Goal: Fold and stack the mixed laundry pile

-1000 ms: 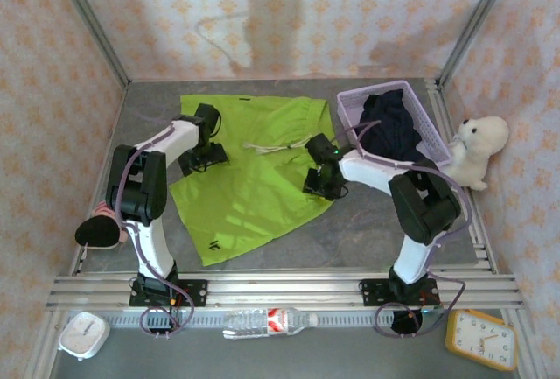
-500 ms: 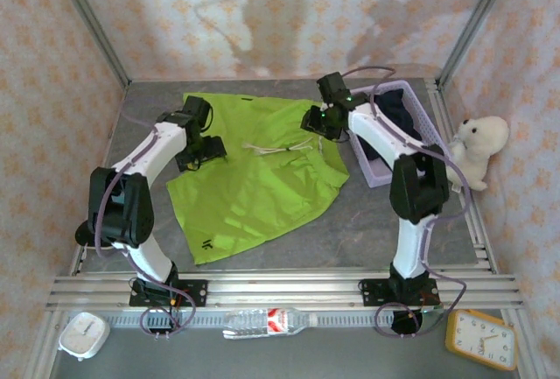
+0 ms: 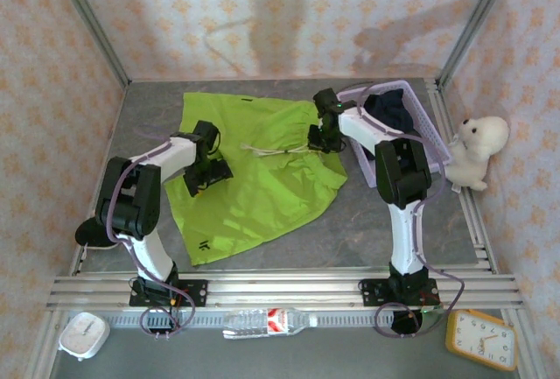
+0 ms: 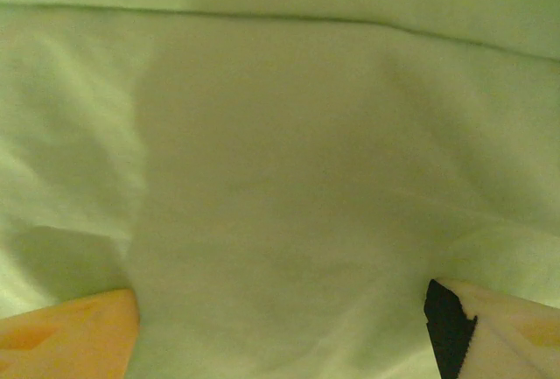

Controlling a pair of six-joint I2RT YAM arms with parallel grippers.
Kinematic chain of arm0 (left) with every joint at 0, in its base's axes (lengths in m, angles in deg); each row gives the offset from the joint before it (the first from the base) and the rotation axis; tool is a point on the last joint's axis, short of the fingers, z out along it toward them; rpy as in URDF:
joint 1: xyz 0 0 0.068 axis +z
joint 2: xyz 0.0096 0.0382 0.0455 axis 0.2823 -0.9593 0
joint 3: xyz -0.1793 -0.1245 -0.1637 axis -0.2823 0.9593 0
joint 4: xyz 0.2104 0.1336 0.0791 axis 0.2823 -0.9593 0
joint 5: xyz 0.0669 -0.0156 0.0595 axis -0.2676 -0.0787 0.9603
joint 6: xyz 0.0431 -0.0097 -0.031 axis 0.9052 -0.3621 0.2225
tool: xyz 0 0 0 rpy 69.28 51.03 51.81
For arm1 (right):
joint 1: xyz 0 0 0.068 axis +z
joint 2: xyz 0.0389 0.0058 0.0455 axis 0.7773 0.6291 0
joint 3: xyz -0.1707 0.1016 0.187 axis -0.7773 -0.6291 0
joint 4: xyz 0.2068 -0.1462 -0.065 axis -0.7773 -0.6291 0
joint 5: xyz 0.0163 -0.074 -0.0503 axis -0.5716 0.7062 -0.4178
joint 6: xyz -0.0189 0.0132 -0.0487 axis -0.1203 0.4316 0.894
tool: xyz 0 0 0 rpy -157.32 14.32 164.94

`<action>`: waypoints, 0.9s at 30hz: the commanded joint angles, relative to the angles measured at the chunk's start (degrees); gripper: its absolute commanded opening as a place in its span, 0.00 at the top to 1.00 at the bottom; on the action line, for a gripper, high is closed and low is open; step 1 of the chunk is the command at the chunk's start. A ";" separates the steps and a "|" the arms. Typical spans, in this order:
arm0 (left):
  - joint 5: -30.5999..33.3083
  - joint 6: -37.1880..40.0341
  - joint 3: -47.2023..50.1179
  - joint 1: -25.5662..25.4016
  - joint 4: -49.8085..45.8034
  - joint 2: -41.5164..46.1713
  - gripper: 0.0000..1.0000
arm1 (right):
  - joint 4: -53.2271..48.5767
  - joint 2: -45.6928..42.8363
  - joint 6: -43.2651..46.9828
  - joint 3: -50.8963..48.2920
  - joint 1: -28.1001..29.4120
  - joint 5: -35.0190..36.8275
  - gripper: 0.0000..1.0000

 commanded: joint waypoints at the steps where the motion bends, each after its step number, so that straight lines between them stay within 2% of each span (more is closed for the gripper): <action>1: 1.46 -1.46 0.08 -0.65 1.08 -1.09 0.14 | 0.31 -5.58 -1.00 -2.81 -0.77 3.43 1.00; 8: 3.27 -1.18 -1.15 -1.24 0.28 -2.53 0.14 | 4.30 -16.73 -5.39 -13.72 -5.88 3.43 1.00; 12: 3.82 -0.89 -2.64 -1.99 -0.29 -3.77 0.12 | 7.62 -21.82 -6.94 -20.52 -6.95 2.60 1.00; 14: 3.99 -0.98 -3.40 -2.73 -0.45 -4.41 0.12 | 9.45 -21.57 -7.11 -22.37 -7.04 -1.69 1.00; 15: 4.09 -0.98 -3.79 -3.03 -0.55 -4.56 0.12 | 10.27 -20.97 -7.24 -22.66 -6.95 -4.44 0.92; 17: 4.25 -0.86 -4.61 -3.73 -0.90 -4.81 0.11 | 13.12 -19.91 -7.48 -23.39 -6.40 -8.80 0.68; 19: 4.51 -0.63 -5.17 -4.05 -1.32 -4.98 0.11 | 14.51 -19.06 -6.60 -23.06 -5.28 -10.50 0.55; 21: 4.52 -0.54 -5.26 -4.08 -1.46 -4.97 0.11 | 14.26 -17.71 -5.35 -21.79 -3.97 -11.06 0.49; 27: 4.80 -0.68 -3.76 -4.04 -0.95 -4.90 0.10 | 14.07 -12.48 -4.87 -20.11 -2.31 -13.35 0.49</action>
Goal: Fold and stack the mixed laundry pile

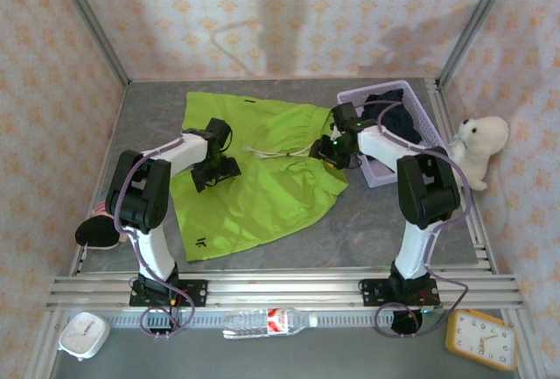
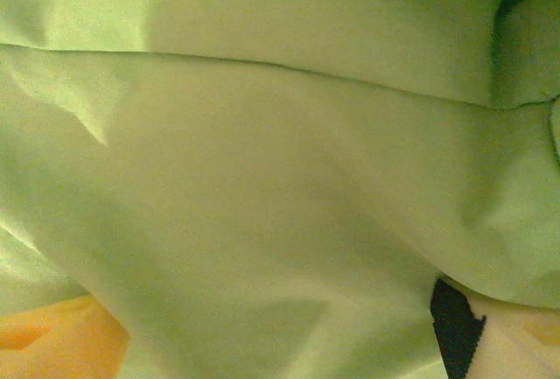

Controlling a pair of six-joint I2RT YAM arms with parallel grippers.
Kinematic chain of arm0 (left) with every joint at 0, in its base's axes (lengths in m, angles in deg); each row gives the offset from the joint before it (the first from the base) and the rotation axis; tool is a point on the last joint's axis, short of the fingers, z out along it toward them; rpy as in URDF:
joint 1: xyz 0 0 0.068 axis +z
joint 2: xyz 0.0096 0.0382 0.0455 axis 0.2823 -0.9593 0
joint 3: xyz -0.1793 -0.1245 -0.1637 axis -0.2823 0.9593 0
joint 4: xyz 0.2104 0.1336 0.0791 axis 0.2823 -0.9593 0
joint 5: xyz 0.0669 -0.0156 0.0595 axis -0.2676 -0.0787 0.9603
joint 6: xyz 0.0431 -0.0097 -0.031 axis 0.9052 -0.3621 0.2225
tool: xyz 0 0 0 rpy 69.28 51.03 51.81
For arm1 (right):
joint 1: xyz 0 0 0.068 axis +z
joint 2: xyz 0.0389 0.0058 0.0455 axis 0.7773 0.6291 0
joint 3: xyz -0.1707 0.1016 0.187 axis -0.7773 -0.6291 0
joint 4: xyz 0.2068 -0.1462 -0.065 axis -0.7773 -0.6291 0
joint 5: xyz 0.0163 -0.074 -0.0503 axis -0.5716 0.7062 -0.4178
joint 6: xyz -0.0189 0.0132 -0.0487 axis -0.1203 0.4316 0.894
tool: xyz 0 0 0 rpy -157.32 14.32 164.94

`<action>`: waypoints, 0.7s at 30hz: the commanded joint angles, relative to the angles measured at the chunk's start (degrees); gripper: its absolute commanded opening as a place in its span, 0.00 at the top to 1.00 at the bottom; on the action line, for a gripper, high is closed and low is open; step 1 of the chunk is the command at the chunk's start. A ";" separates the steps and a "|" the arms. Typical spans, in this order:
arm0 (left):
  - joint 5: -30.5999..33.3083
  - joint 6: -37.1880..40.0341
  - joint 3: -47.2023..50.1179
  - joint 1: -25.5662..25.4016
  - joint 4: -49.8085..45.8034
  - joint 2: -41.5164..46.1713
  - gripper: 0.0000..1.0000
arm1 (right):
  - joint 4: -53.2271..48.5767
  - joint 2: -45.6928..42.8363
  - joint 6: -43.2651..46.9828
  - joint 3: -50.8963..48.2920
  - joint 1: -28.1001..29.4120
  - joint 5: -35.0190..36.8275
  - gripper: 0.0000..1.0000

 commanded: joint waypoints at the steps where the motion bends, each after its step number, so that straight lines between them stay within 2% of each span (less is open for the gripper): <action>1: 1.65 -0.04 0.79 -0.21 -0.82 -0.99 0.10 | 1.13 2.21 0.71 1.52 0.44 -2.53 0.50; 3: 1.73 -0.30 1.57 -0.21 -0.51 -0.99 0.10 | 1.80 1.93 0.34 1.02 0.57 -2.93 0.57; 5: 1.78 -0.58 2.26 -0.20 0.01 -1.07 0.10 | 1.97 0.39 0.11 0.52 0.57 -2.29 0.79; 6: 1.93 -0.66 2.54 -0.20 0.05 -1.21 0.10 | 1.46 -0.70 0.15 0.58 0.51 -1.37 0.85; 10: 2.75 -1.13 3.57 -0.20 0.31 -1.86 0.10 | -0.66 -7.80 -0.60 -1.98 -1.16 6.55 1.00; 14: 2.83 -1.49 4.70 -0.24 0.87 -1.95 0.10 | 0.78 -12.52 -2.62 -8.37 -4.45 8.54 1.00; 18: 2.36 -1.64 4.27 -0.20 0.79 -1.78 0.09 | 1.09 -9.26 -4.68 -11.38 -4.70 5.89 1.00; 21: 1.71 -1.51 2.88 -0.28 -0.11 -1.28 0.07 | 1.20 -5.41 -5.89 -11.24 -4.73 6.36 0.86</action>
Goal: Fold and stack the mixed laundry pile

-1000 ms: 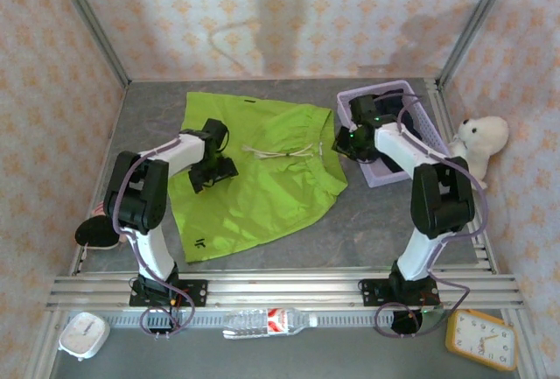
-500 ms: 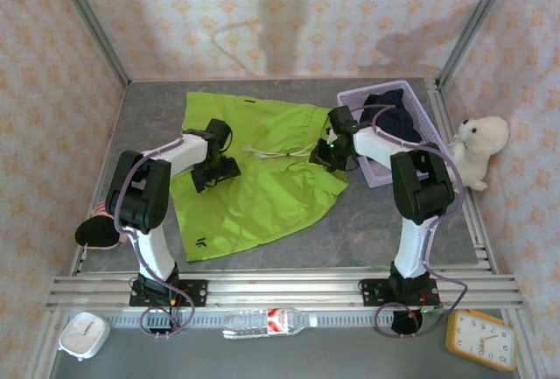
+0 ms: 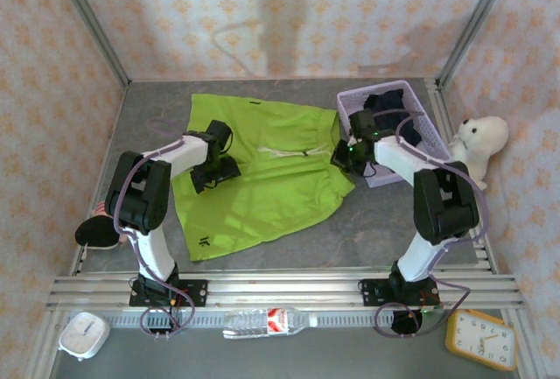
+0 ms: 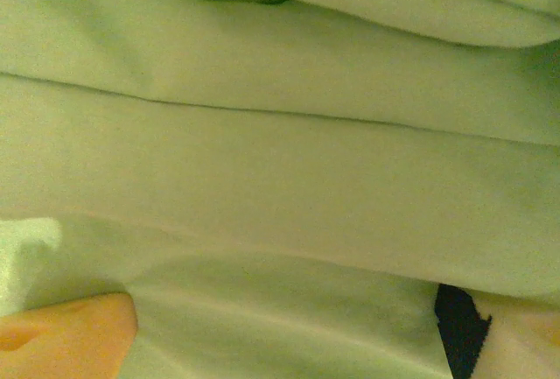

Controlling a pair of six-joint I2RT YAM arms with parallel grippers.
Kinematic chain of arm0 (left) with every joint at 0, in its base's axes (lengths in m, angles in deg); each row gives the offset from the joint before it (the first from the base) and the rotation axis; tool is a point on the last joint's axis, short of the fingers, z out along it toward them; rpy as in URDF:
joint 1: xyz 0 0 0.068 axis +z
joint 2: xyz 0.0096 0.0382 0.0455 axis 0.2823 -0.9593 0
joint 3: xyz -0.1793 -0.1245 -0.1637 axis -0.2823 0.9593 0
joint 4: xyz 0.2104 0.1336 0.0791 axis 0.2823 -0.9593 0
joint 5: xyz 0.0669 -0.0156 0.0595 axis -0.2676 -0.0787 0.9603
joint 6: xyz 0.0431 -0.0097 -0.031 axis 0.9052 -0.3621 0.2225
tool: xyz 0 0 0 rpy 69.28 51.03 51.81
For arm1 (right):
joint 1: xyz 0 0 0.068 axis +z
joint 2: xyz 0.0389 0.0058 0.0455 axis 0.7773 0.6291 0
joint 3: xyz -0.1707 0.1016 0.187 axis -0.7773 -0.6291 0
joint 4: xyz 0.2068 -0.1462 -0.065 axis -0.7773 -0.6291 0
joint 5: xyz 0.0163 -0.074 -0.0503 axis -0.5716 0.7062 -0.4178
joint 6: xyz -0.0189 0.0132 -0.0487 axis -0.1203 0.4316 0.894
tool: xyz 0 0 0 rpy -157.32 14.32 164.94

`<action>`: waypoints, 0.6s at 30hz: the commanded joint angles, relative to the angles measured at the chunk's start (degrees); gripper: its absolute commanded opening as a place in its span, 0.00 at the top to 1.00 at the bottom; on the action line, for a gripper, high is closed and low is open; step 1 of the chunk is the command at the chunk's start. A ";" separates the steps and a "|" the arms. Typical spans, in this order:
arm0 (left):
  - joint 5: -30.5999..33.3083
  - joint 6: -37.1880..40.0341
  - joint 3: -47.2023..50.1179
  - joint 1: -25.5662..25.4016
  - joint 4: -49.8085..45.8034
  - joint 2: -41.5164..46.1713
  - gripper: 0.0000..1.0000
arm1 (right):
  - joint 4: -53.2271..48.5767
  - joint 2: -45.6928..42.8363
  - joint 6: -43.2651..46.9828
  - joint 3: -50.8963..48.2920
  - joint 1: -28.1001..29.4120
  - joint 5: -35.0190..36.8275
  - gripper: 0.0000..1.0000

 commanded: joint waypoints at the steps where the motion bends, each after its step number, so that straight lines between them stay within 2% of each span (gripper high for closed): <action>1: 0.04 -0.86 0.46 -0.11 -2.00 -1.37 0.06 | -0.27 4.05 -2.29 -0.37 -0.31 2.83 0.81; 4: -1.03 0.08 -2.69 -0.28 -4.35 0.00 0.03 | -1.73 3.26 -2.09 1.37 -0.28 4.23 0.59; 7: -1.68 1.11 -6.00 -0.28 -6.98 2.55 0.01 | -5.24 -0.69 -1.16 2.28 -0.28 7.47 0.49; 13: -1.85 3.09 -9.38 -0.28 -11.27 7.91 0.00 | -12.00 -9.33 0.64 -0.53 0.46 9.93 0.38; 18: -2.74 2.17 -5.88 -0.25 -11.67 13.21 0.00 | -12.66 -14.62 -2.22 -5.75 3.29 10.59 0.35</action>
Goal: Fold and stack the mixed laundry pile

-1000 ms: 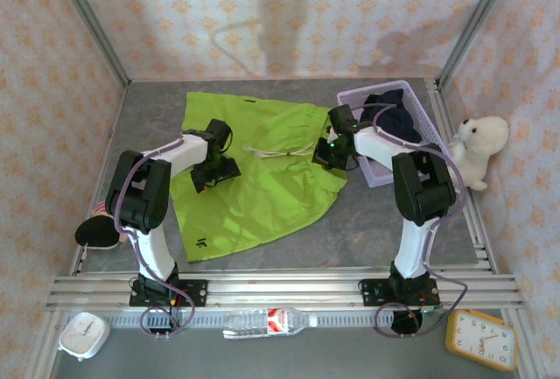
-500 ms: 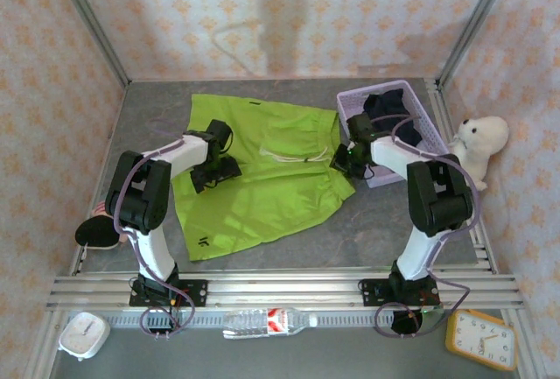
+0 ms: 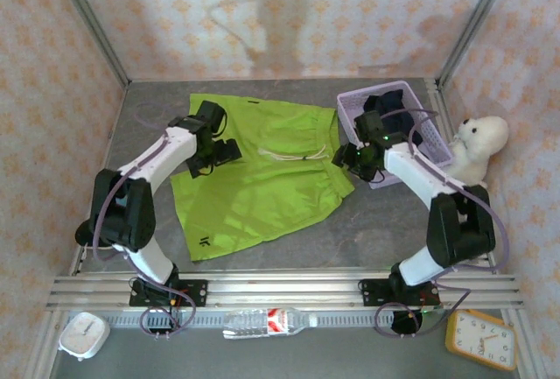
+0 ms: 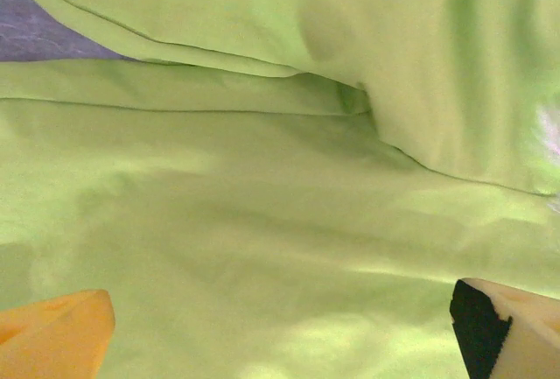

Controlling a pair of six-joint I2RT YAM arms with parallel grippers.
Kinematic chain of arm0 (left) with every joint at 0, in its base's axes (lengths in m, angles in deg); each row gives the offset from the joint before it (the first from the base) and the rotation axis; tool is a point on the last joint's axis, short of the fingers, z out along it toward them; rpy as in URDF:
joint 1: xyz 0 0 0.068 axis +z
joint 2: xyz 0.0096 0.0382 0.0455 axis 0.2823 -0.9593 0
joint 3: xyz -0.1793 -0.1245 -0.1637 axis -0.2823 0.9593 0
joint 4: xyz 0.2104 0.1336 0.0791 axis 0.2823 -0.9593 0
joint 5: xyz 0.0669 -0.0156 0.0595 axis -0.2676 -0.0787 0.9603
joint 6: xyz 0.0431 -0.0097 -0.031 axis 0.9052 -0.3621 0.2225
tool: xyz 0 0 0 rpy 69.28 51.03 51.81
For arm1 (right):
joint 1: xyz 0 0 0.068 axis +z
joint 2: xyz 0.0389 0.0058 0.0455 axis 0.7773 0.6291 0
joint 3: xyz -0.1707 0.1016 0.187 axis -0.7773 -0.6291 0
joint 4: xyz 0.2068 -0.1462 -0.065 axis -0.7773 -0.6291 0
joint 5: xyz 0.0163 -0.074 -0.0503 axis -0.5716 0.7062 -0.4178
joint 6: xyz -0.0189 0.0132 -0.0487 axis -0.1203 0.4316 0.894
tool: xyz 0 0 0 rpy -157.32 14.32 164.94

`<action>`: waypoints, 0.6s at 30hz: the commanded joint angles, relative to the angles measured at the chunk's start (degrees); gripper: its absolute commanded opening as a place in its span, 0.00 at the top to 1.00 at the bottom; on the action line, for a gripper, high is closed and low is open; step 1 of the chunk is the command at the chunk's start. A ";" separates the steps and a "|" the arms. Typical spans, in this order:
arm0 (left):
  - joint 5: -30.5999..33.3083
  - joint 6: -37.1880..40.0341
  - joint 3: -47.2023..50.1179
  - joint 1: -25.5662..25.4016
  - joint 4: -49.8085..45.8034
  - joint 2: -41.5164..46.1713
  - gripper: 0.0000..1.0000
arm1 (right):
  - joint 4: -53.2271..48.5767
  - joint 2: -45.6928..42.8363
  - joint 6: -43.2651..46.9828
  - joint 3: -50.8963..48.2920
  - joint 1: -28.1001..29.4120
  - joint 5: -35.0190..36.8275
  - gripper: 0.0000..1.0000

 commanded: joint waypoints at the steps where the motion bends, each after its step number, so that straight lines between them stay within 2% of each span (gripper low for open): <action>1: -0.69 0.17 2.79 -0.23 -3.48 4.24 0.00 | -3.20 -2.42 -2.45 -3.85 2.46 2.85 0.35; 2: -0.92 0.04 3.90 -0.28 -3.59 5.30 0.00 | -2.44 -2.80 -3.52 -4.84 3.31 3.27 0.31; 5: -0.87 -0.23 7.10 -0.23 -4.70 8.23 0.00 | 0.51 -2.24 -7.26 -7.33 4.57 3.72 0.30; 9: -2.74 -2.26 14.00 -0.28 -4.89 13.33 0.00 | 7.50 0.32 -11.93 -10.65 5.14 3.83 0.30; 14: -5.81 -7.87 24.70 -0.72 -4.89 21.45 0.01 | 12.10 4.63 -14.21 -9.89 5.34 7.71 0.34; 15: -5.88 -8.85 26.53 -1.02 -5.51 23.38 0.01 | 12.96 4.95 -14.49 -9.88 5.36 8.52 0.38; 17: -6.39 -10.68 29.56 -1.59 -6.58 26.86 0.02 | 14.34 5.16 -14.71 -10.01 5.58 8.90 0.51; 18: -6.58 -11.38 30.76 -1.85 -7.56 28.49 0.02 | 14.55 5.23 -14.81 -10.17 5.67 9.24 0.63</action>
